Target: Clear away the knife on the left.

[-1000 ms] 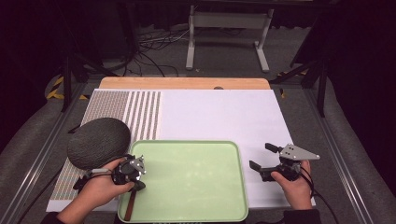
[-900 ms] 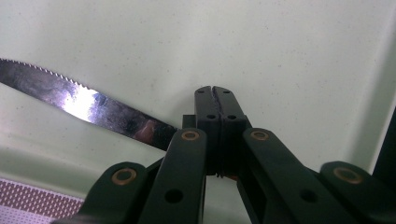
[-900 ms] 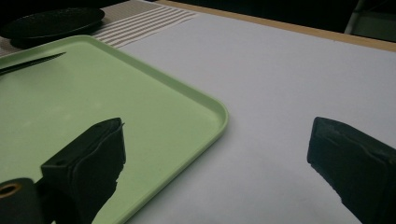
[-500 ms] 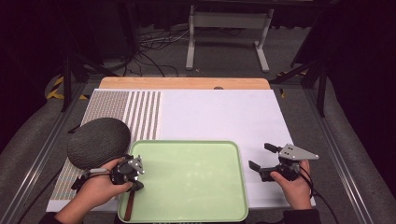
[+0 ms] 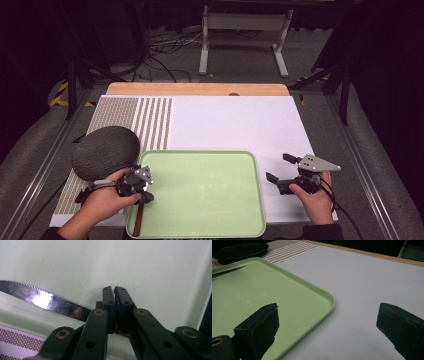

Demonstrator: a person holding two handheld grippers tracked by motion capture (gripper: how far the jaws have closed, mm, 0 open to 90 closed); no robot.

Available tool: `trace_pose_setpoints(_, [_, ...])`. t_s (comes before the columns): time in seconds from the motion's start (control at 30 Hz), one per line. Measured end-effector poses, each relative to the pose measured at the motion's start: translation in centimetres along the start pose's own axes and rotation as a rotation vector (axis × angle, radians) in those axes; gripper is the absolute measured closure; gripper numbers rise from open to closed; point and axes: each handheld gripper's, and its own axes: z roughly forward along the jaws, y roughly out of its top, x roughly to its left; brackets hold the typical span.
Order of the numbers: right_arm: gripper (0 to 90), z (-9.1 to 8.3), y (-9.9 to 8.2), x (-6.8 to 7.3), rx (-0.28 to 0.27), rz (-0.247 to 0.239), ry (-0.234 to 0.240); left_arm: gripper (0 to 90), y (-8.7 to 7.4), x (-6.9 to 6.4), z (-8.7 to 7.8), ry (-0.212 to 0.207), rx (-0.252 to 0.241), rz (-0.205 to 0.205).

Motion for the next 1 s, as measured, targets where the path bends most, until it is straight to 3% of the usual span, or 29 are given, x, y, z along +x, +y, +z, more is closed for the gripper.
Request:
trace_pose_setpoints(0.13, [5.3, 0.0, 0.0, 0.1, -0.001, 0.000, 0.002, 76.1, 0.1, 0.2, -0.9, 0.008, -0.055, -0.014])
trace_pose_setpoints(0.17, [5.3, 0.0, 0.0, 0.1, -0.004, -0.002, 0.001, 66.5, 0.1, 0.2, -1.1, 0.006, -0.076, -0.026])
trace_pose_setpoints(0.23, [5.3, 0.0, 0.0, 0.1, -0.004, -0.001, 0.001, 62.9, 0.1, 0.2, -1.4, 0.018, -0.106, -0.032])
trace_pose_setpoints(0.3, [5.3, -0.1, 0.0, 0.1, -0.006, -0.001, 0.001, 47.4, 0.0, 0.1, -1.7, 0.026, -0.136, -0.045])
trace_pose_setpoints(0.33, [5.3, -0.1, 0.0, 0.1, -0.006, -0.001, 0.001, 47.4, 0.0, 0.0, -1.8, 0.036, -0.165, -0.062])
trace_pose_setpoints(0.37, [5.3, -0.1, 0.0, 0.1, -0.007, -0.002, 0.001, 35.8, -0.2, -0.1, -2.1, 0.063, -0.233, -0.071])
trace_pose_setpoints(0.47, [5.2, 0.0, 0.1, 0.1, -0.005, -0.002, 0.002, 23.5, -0.4, -0.1, -2.4, 0.084, -0.274, -0.067])
trace_pose_setpoints(0.63, [5.1, 0.0, 0.0, 0.1, -0.001, -0.004, 0.002, 15.6, -1.4, 0.0, -3.4, 0.134, -0.374, -0.045])
trace_pose_setpoints(0.73, [5.1, 0.0, 0.0, 0.2, -0.003, -0.004, 0.001, 12.9, -1.8, 0.1, -3.7, 0.144, -0.405, -0.045])
trace_pose_setpoints(0.83, [5.0, -0.1, 0.0, 0.2, -0.008, -0.004, 0.002, 11.5, -2.3, 0.3, -4.2, 0.170, -0.452, -0.055])
trace_pose_setpoints(1.0, [4.9, 0.0, 0.0, 0.2, -0.007, -0.006, 0.001, 11.5, -3.7, 0.8, -4.8, 0.175, -0.532, -0.085])
